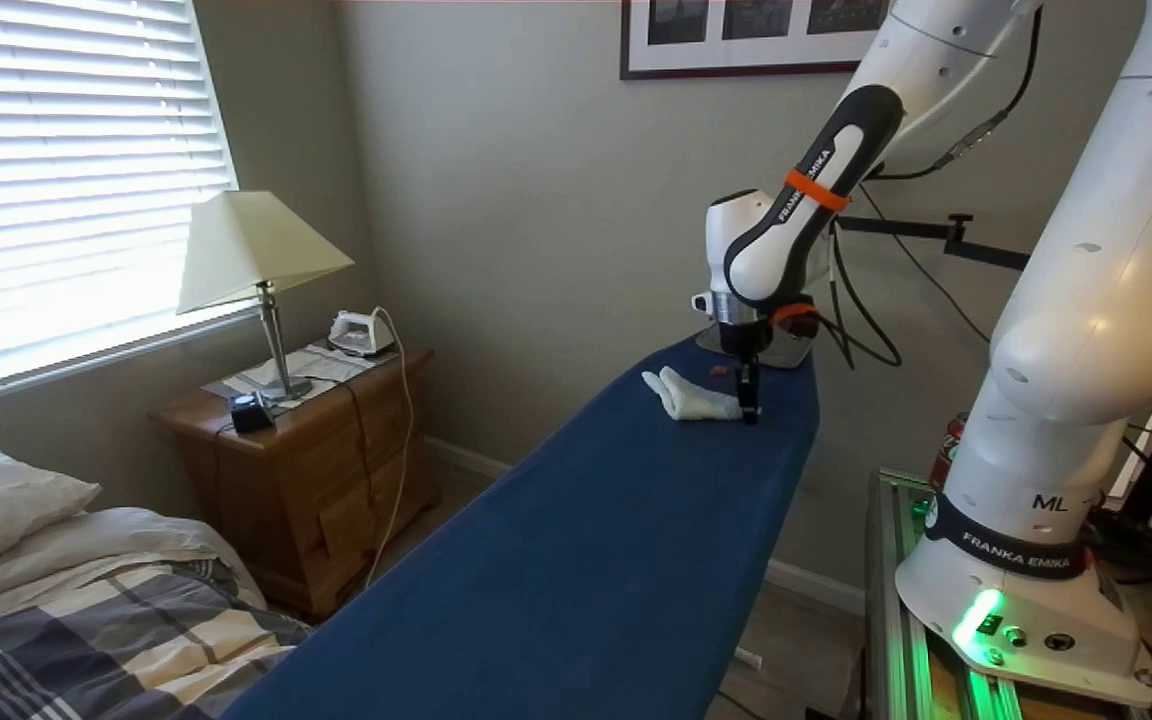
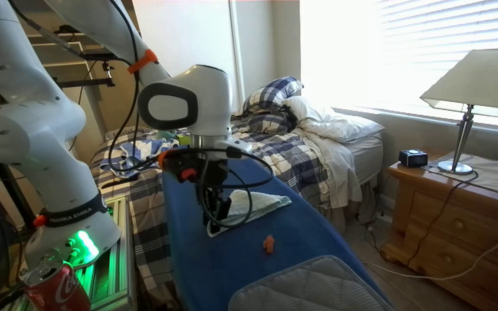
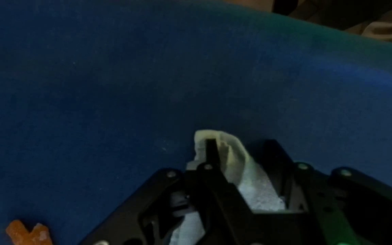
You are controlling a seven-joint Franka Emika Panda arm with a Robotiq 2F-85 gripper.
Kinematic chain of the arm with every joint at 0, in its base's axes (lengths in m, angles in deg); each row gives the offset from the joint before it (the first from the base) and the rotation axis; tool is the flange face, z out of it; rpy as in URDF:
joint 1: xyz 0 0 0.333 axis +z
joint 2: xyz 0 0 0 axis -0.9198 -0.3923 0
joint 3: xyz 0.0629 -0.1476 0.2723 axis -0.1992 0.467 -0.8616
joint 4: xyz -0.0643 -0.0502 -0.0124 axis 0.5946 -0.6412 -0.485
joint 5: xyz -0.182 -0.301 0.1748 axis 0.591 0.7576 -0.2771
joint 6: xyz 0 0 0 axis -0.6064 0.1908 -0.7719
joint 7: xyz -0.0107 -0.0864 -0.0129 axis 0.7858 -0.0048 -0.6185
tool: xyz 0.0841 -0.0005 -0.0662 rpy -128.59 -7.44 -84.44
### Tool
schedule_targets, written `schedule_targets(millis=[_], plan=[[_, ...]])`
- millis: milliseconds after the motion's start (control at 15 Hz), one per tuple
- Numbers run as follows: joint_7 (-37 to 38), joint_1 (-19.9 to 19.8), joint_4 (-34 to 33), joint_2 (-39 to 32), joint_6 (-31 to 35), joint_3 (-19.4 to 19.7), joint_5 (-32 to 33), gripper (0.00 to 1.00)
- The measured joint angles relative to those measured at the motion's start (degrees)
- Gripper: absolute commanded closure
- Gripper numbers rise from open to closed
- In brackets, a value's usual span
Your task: Fold the white cloth several times
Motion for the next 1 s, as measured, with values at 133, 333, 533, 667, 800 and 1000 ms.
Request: schedule_targets(millis=[133, 333, 533, 667, 800, 1000], plan=[[0.0, 0.0, -0.1, 0.1, 0.0, 0.0, 0.9, 0.96], [0.0, 0.0, 0.0, 0.2, 0.0, 0.0, 1.5, 0.98], [0.0, 0.0, 0.0, 0.6, -0.3, -0.1, 1.6, 0.96], [0.1, 0.1, 0.0, 1.4, -0.7, -0.2, 1.6, 0.96], [0.3, 0.1, 0.0, 2.8, -1.3, -0.4, 1.6, 0.96], [1.1, 0.5, 0.0, 5.8, -2.5, -0.7, 1.5, 0.96]])
